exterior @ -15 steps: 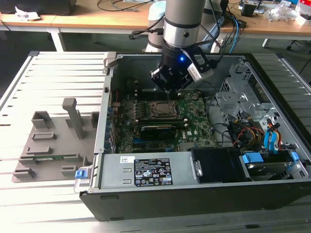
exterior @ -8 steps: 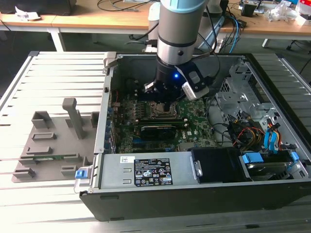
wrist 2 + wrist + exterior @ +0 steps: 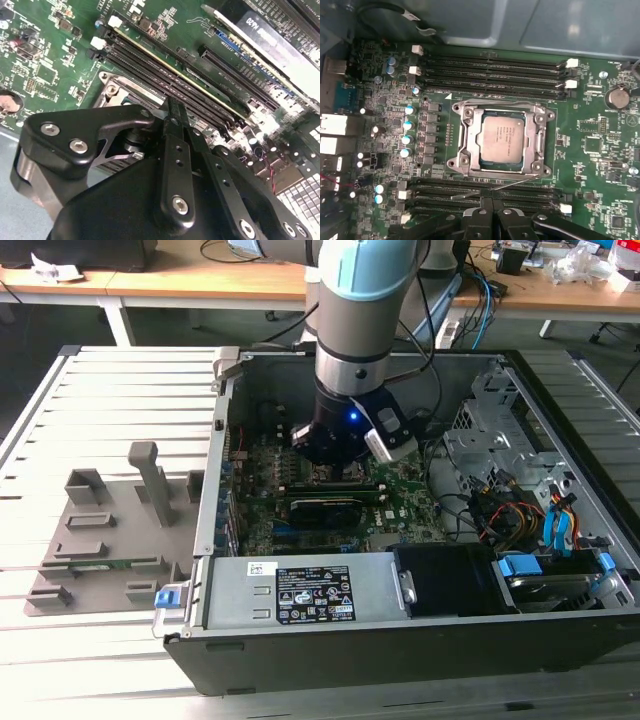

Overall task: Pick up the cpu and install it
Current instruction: 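Install the second cpu locking lever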

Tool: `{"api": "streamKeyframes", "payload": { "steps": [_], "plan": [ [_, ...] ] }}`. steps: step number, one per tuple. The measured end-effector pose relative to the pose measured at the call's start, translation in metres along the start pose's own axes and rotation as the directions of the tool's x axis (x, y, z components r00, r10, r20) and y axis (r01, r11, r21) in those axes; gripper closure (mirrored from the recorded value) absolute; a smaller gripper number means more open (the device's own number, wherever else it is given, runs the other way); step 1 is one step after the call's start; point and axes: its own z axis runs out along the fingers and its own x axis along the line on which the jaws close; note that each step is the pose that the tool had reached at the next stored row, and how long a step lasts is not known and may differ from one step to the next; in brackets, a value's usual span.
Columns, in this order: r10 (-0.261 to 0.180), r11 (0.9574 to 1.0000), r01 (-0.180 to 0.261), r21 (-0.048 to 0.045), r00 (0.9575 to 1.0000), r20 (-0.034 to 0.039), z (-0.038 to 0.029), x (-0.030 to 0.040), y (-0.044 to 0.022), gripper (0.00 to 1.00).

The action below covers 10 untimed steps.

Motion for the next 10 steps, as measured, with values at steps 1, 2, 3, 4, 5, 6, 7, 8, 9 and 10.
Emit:
{"api": "streamKeyframes", "payload": {
  "steps": [1, 2, 3, 4, 5, 6, 7, 8, 9, 10],
  "plan": [
    [0.0, 1.0, 0.0, -0.0027, 1.0, 0.0003, 0.0014, 0.0007, -0.0001, 0.89],
    [0.0, 1.0, 0.0, -0.0059, 1.0, 0.0004, 0.0021, 0.0016, -0.0001, 0.89],
    [0.0, 0.9999, 0.0, -0.0134, 1.0, 0.0011, 0.0029, 0.0035, 0.0001, 0.89],
    [0.0, 0.9998, 0.0, -0.0183, 1.0, 0.0014, 0.0034, 0.0048, 0.0002, 0.89],
    [0.0, 0.9996, 0.0, -0.0293, 1.0, 0.0024, 0.0067, 0.0107, 0.0004, 0.89],
    [0.0, 0.9995, 0.0, -0.0305, 1.0, 0.0024, 0.0098, 0.0145, 0.0004, 0.89],
    [0.0, 0.9995, 0.0, -0.0309, 1.0, 0.0024, 0.0131, 0.018, 0.0005, 0.89],
    [0.0, 0.9995, 0.0, -0.0327, 1.0, 0.0025, 0.0151, 0.0222, 0.0006, 0.89],
    [0.0, 0.9994, 0.0, -0.0335, 1.0, 0.0026, 0.0162, 0.0248, 0.0008, 0.89],
    [0.0, 0.9994, 0.0, -0.0345, 1.0, 0.0027, 0.0171, 0.0272, 0.0009, 0.89]
  ]
}}
